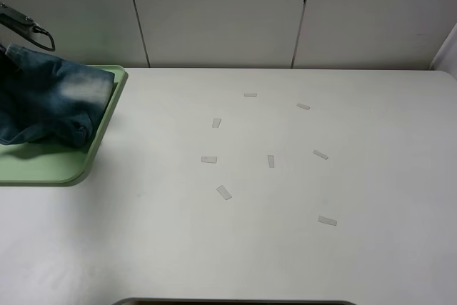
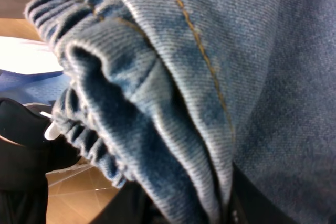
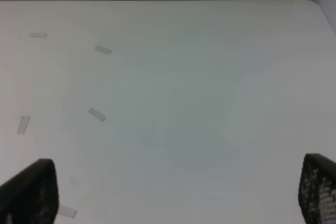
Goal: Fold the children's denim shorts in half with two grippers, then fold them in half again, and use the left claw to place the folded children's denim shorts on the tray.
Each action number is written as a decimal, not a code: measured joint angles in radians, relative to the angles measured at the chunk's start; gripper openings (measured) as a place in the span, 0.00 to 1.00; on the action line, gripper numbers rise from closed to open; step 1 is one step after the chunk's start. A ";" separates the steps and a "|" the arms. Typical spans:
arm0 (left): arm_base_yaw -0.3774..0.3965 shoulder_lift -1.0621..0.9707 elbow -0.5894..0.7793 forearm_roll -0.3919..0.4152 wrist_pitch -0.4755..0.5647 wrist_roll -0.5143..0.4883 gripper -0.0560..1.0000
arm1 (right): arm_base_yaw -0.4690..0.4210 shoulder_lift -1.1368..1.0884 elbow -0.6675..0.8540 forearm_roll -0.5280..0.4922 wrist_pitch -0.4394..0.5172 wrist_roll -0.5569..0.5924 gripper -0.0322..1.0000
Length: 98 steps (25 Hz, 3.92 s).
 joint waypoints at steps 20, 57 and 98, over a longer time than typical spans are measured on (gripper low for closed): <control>0.000 0.000 0.000 0.002 -0.104 -0.090 0.98 | 0.000 0.000 0.000 0.000 0.000 0.000 0.70; 0.000 -0.230 -0.234 -0.237 0.533 -0.181 0.96 | 0.000 0.000 0.000 0.000 0.000 0.000 0.70; 0.000 -1.570 0.633 -0.457 0.567 -0.049 0.99 | 0.000 0.000 0.000 0.000 0.000 0.000 0.70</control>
